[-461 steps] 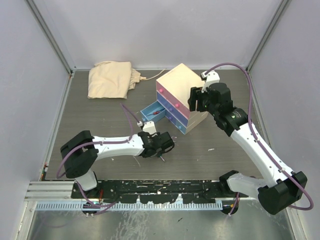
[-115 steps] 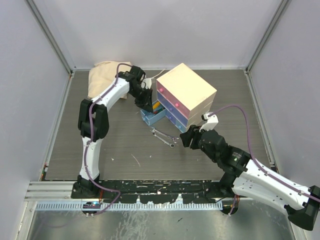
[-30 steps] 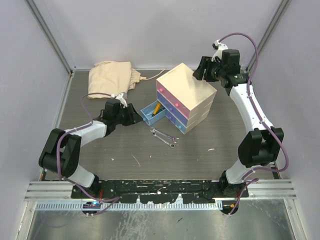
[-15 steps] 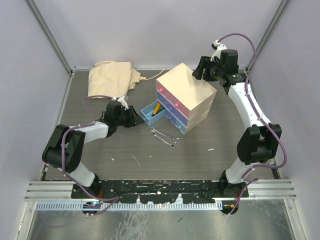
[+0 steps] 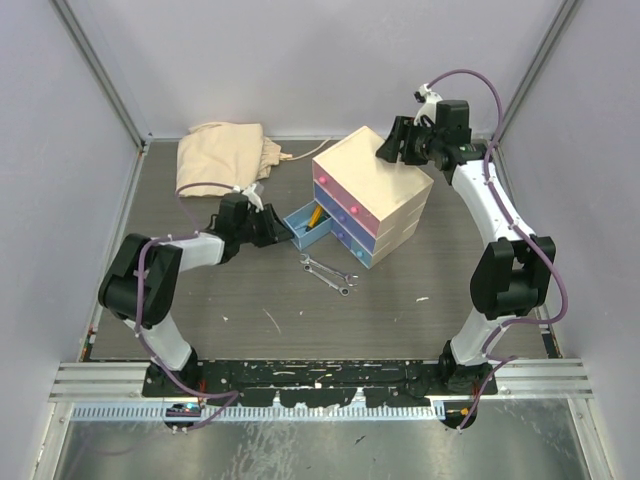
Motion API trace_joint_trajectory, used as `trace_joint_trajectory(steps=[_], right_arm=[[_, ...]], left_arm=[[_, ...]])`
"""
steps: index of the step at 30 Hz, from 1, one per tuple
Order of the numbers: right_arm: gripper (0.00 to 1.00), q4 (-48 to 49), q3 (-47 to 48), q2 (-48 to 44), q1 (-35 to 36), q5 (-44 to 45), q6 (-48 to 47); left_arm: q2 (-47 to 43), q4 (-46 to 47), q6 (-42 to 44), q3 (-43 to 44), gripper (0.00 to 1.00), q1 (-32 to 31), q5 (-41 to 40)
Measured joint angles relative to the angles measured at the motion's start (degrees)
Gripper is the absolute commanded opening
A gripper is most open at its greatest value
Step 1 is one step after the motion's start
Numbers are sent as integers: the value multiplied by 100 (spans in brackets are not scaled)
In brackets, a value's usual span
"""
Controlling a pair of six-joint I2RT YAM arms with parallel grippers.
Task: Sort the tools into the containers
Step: Close the drawer in the storage box.
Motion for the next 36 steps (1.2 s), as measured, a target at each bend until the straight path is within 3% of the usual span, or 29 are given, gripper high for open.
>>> trace_joint_trajectory(steps=[11, 22, 36], right_arm=[[63, 2, 0, 22, -33, -140, 2], [62, 11, -9, 24, -39, -162, 2], [62, 289, -181, 2, -66, -214, 210]], left_arm=[[614, 92, -109, 686, 33, -13, 201], [1224, 236, -468, 1373, 38, -426, 136], [1646, -166, -979, 2170, 62, -726, -422]])
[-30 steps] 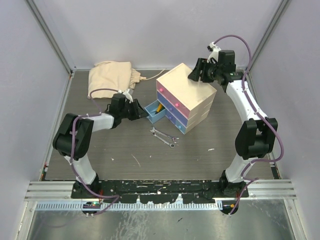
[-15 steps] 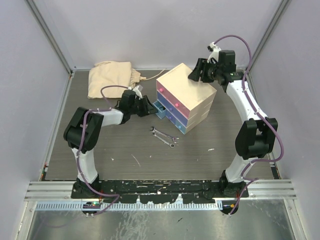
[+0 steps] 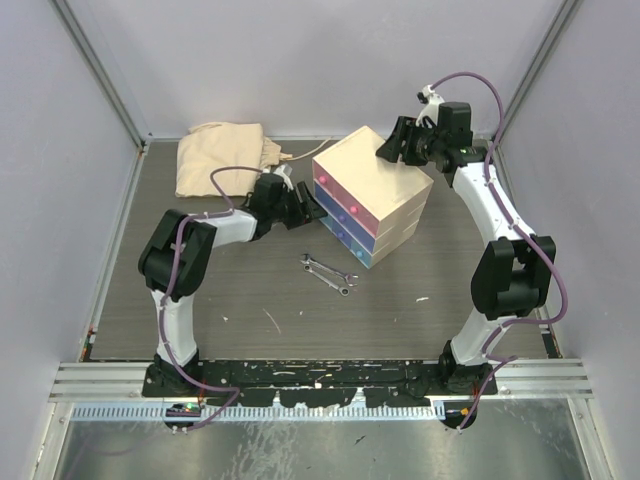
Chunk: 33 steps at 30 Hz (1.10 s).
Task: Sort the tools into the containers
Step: Close the drawer in the storage box, then open the drawer in the storage box.
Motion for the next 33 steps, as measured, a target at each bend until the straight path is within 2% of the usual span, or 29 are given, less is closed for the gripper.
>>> trace_joint_trajectory(steps=[7, 14, 18, 21, 27, 33], right_arm=[[62, 68, -98, -96, 7, 155, 85], [62, -157, -232, -404, 28, 629, 81], [62, -203, -289, -509, 28, 719, 83], [62, -197, -319, -509, 28, 721, 83], [62, -149, -363, -509, 26, 723, 76], [62, -149, -365, -509, 26, 721, 74]], left_arm=[[-57, -48, 101, -76, 61, -28, -39], [-1119, 33, 411, -1163, 60, -39, -15], [-1405, 656, 411, -1572, 57, -57, 254], [-1272, 1187, 247, -1696, 54, -85, 487], [-415, 2282, -306, -1685, 48, -219, 756], [192, 2616, -619, -1447, 45, -369, 826]])
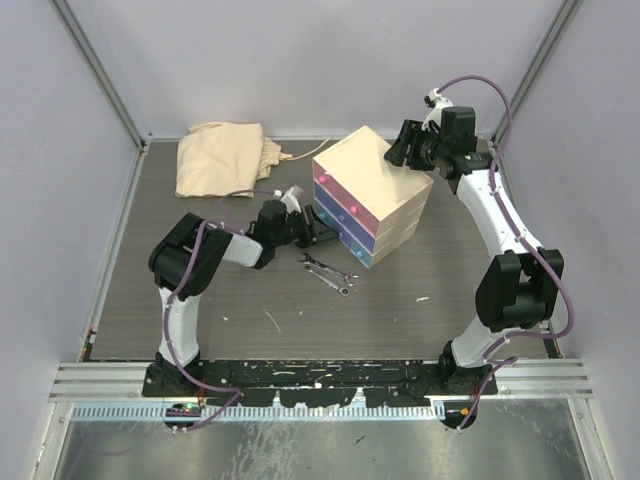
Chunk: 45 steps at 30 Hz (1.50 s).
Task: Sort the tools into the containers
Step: Open the drawer in the storage box.
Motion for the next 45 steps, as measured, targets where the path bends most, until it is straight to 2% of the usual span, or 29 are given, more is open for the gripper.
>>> trace_joint_trajectory(steps=[7, 21, 25, 30, 34, 45], right_arm=[[62, 2, 0, 0, 0, -2, 2], [62, 4, 0, 0, -11, -42, 4], [62, 4, 0, 0, -11, -42, 4], [62, 4, 0, 0, -11, -42, 4], [62, 35, -11, 0, -22, -37, 2], [62, 70, -39, 0, -24, -35, 0]], left_arm=[[212, 289, -149, 334, 42, -107, 125], [632, 675, -431, 363, 39, -142, 372], [675, 796, -485, 363, 32, -142, 435], [680, 844, -575, 389, 18, -144, 516], [706, 848, -577, 415, 14, -144, 531], [688, 1088, -494, 240, 14, -127, 437]])
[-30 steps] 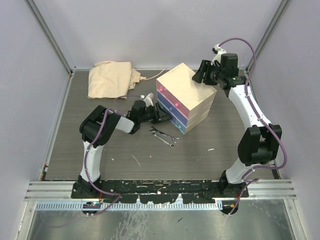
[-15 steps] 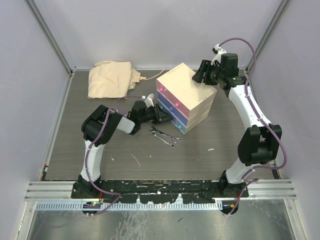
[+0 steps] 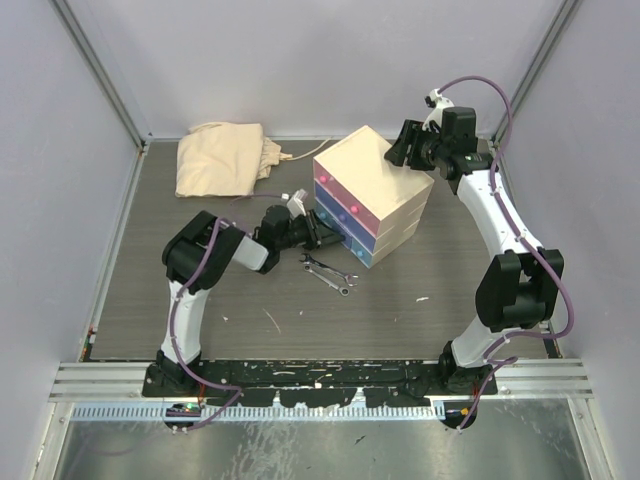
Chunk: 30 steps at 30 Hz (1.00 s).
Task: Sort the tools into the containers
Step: Open the drawer in the storage box.
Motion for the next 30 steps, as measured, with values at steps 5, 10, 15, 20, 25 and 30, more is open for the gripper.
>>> trace_joint_trajectory(steps=[5, 10, 15, 20, 25, 30], right_arm=[[62, 7, -4, 0, 0, 2, 0], [62, 11, -11, 0, 0, 4, 0], [62, 13, -11, 0, 0, 11, 2], [62, 13, -11, 0, 0, 15, 2], [62, 13, -11, 0, 0, 15, 0], [62, 11, -11, 0, 0, 17, 2]], left_arm=[[-181, 334, 72, -466, 14, 46, -26], [-367, 573, 103, -883, 14, 111, -28], [-551, 772, 177, -1279, 14, 210, 11], [-813, 872, 315, -1711, 14, 284, 46], [-1073, 920, 452, -2107, 14, 306, 44], [-1360, 951, 588, -2511, 16, 372, 37]])
